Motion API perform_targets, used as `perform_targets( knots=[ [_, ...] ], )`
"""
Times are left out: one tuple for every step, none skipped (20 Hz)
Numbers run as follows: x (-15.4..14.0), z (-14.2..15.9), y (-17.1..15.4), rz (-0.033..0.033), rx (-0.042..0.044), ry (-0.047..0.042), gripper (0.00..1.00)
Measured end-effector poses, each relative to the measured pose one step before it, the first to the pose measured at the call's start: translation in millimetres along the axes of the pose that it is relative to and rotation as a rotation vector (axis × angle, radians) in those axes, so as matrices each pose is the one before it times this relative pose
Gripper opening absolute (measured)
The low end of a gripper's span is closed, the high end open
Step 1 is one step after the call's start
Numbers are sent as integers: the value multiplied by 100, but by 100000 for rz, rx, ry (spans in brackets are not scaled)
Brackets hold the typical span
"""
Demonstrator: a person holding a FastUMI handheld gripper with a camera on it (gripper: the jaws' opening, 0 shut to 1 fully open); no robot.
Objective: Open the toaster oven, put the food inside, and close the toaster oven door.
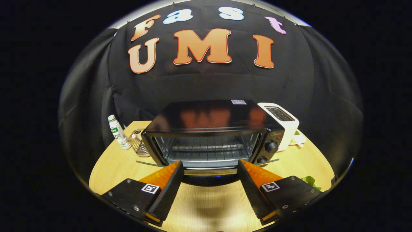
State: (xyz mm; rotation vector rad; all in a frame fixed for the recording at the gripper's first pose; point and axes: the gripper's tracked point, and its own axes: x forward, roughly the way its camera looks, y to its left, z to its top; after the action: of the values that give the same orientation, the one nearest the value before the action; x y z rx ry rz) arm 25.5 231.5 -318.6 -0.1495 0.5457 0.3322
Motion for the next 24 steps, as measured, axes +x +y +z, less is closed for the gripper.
perform_targets(
  knots=[
    [-436, -1030, -8, -13, -95, 1560, 99],
    [-405, -944, -12, 47, 17, 1500, 99],
    [-283, -830, -103, 48, -305, 1144, 99],
    [-235, -695, -28, 0, -200, 553, 99],
    [-165, -943, -85, -56, 59, 1369, 99],
    [-72, -919, -29, -27, 87, 1771, 98],
    [-111, -971, -12, -36, -135, 1899, 98],
    [30, -718, 47, 8, -169, 690, 98],
    [59, -1077, -104, 106, -802, 1686, 98],
    [166, -845, 31, -70, -19, 1604, 98],
    [88, -942, 94, 83, -290, 2221, 98],
    [214, -441, -117, -17, 340, 870, 98],
    [172, -656, -142, 20, 305, 1402, 98],
    [337, -659, -112, -42, 758, 1419, 98],
    [288, -1199, -125, 10, 292, 2334, 98],
    [268, -676, -108, -24, 298, 1853, 98],
    [346, -507, -235, -23, 44, 1552, 98],
    [329, -382, -95, 77, 49, 1499, 98],
    [300, -233, 135, 86, -424, 543, 98],
    [125, -89, 38, 73, -1432, 264, 98],
    [6, -214, -79, 5, -2523, 14, 98],
    [-55, -99, -2, -44, -3218, -185, 98],
    [-152, 76, -38, 30, -2973, -653, 98],
    [-238, 238, -47, 760, -1907, 91, 98]
  ],
)
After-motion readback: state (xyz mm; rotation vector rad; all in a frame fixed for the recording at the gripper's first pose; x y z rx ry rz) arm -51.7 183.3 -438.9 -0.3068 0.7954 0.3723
